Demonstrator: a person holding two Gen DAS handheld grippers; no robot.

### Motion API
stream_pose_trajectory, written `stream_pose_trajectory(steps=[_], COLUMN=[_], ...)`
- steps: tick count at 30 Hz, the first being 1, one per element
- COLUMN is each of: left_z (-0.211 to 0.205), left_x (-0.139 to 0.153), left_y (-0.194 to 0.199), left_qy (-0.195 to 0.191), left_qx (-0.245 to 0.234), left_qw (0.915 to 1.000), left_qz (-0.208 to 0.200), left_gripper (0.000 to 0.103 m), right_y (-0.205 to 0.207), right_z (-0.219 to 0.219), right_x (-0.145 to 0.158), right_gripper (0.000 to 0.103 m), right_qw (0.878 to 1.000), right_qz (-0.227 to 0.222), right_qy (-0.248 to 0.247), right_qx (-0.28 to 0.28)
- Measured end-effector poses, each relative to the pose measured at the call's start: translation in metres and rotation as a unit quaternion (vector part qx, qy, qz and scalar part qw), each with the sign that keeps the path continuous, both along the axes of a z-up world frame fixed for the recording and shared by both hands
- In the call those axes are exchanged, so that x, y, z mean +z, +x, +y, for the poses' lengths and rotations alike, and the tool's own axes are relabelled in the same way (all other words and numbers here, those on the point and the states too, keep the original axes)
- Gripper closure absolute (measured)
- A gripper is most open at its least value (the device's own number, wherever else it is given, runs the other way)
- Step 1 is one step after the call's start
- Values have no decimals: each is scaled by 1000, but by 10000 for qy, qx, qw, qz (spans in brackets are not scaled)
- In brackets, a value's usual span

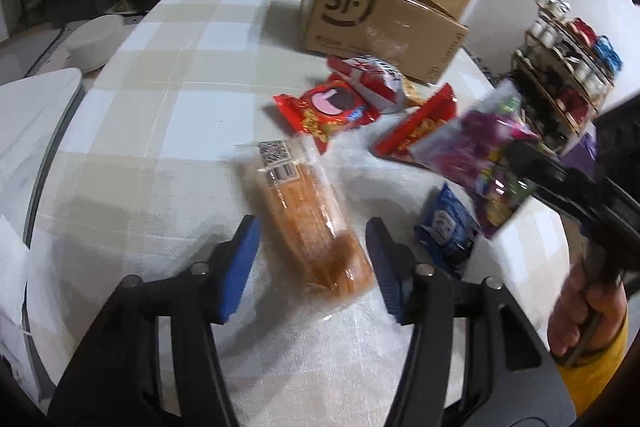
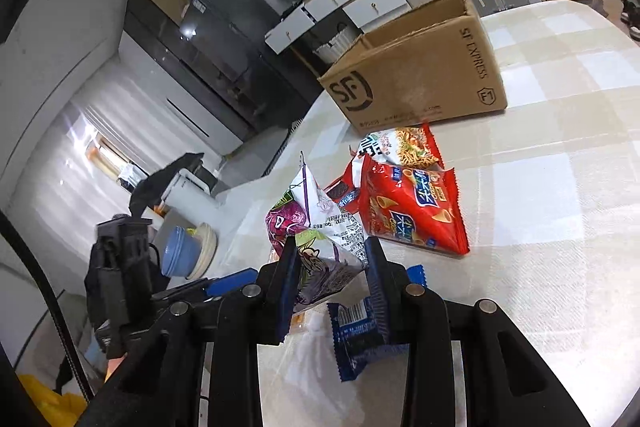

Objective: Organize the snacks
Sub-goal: 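Lift the bread-roll bag with the left tool while the right tool carries the purple bag toward the box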

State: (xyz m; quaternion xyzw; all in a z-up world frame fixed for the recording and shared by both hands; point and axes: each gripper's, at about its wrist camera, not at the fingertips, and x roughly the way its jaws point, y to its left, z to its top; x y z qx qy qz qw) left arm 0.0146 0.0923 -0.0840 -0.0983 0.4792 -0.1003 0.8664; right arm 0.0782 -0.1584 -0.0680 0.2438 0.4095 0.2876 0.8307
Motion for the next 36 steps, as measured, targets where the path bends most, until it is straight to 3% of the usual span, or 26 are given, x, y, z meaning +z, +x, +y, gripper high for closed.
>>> stream_pose_trajectory(steps=[2,5,6,10,12,22,36], left_z=[-1,-2,-4,-15,-23,-34,-50], left_x=[-5,-15,-18,-24,-22,2,101], left_y=[7,16,18,23,23,2,-50], left_qy=[88,100,93,233,401,692,409], left_qx=[154,306,309,296,252,256,-164], left_qw=[9996,9984,9983,9976,9970,9970,9939], left_qz=[233,466,490,584,609,240,-1013], left_gripper=[23,20,22,58,63,68,69], right_y=[-5,-11,-12,-19,-18,-34,-53], right_z=[-6,-11,-13,-16,-15,-32,-46], right_x=[0,1,1,-1,-3,10,63], right_gripper=[70,70,70,70,71,71,70], right_qw=[10000,9998,9998,9997,9995,9985,9956], right_qz=[-10,-43,-63,-90,-81,-321,-818], right_qy=[86,179,193,220,275,439,392], right_qx=[-5,-1,-1,74,114,6,-245])
